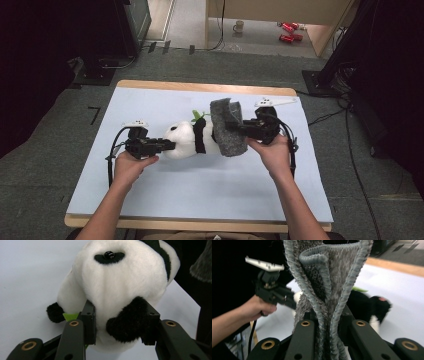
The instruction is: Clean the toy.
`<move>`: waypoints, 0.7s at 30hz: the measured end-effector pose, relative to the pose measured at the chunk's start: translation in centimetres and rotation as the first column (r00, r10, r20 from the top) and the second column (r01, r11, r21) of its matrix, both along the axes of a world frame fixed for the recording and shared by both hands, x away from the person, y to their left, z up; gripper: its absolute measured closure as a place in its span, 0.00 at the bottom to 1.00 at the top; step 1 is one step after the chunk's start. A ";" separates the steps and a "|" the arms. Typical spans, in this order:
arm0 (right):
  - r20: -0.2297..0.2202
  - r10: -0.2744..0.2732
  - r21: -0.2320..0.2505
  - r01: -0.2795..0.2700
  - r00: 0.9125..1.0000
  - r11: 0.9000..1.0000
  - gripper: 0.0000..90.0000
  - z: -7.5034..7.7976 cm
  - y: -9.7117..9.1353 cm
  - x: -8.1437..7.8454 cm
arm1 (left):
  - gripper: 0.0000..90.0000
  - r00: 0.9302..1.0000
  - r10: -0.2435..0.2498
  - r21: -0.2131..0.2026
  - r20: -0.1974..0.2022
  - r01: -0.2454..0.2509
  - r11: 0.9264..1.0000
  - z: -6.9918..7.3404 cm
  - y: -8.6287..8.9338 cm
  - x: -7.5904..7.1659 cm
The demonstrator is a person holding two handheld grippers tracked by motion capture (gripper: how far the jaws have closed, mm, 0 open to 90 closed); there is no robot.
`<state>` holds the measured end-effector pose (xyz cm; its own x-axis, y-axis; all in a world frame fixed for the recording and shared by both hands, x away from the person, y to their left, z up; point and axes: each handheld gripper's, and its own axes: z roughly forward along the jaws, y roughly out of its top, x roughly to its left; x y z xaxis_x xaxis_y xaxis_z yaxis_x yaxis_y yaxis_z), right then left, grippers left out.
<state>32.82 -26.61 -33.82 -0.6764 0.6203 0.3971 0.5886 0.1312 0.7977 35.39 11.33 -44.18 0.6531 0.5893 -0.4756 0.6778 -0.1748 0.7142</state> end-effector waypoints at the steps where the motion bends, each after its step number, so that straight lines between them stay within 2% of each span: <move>1: -0.010 0.011 -0.016 -0.011 1.000 1.000 0.90 -0.5 0.6 0.1 | 0.64 1.000 0.000 0.000 0.005 0.000 1.000 0.0 0.0 0.0; 5: -0.059 0.024 -0.079 -0.028 0.998 0.996 0.90 -2.6 2.0 0.6 | 0.62 1.000 0.000 0.006 0.024 0.000 1.000 -0.1 0.0 0.0; 8: -0.058 0.010 -0.121 -0.017 0.998 0.993 0.89 -3.5 2.3 0.8 | 0.57 0.998 -0.009 0.027 0.069 0.007 1.000 -0.1 -0.1 -0.2; 11: -0.051 -0.001 -0.125 -0.006 0.999 0.992 0.89 -4.1 2.2 1.0 | 0.47 0.995 -0.012 0.037 0.103 0.008 0.999 -0.1 -0.1 -0.4; 15: -0.048 -0.010 -0.104 0.005 0.999 0.995 0.89 -4.6 1.9 1.5 | 0.36 0.991 -0.009 0.037 0.137 0.004 0.999 -0.1 -0.1 -0.7; 17: -0.042 -0.016 -0.102 0.012 0.999 0.995 0.89 -4.6 1.8 1.8 | 0.32 0.985 -0.010 0.044 0.171 0.002 0.999 0.0 -0.1 -1.1; 19: -0.028 -0.023 -0.105 0.020 0.999 0.994 0.89 -4.6 1.8 2.1 | 0.31 0.975 -0.013 0.065 0.222 -0.002 0.998 0.1 0.0 -1.6; 21: -0.025 -0.026 -0.105 0.023 0.999 0.994 0.89 -4.5 1.8 2.5 | 0.29 0.967 -0.017 0.082 0.253 -0.004 0.997 0.1 0.0 -2.0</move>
<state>35.28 -24.78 -38.32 -0.6504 0.6760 0.3465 0.6135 0.1984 0.7644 33.44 11.35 -44.10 0.7499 0.6147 -0.2447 0.4750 -0.2428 0.8458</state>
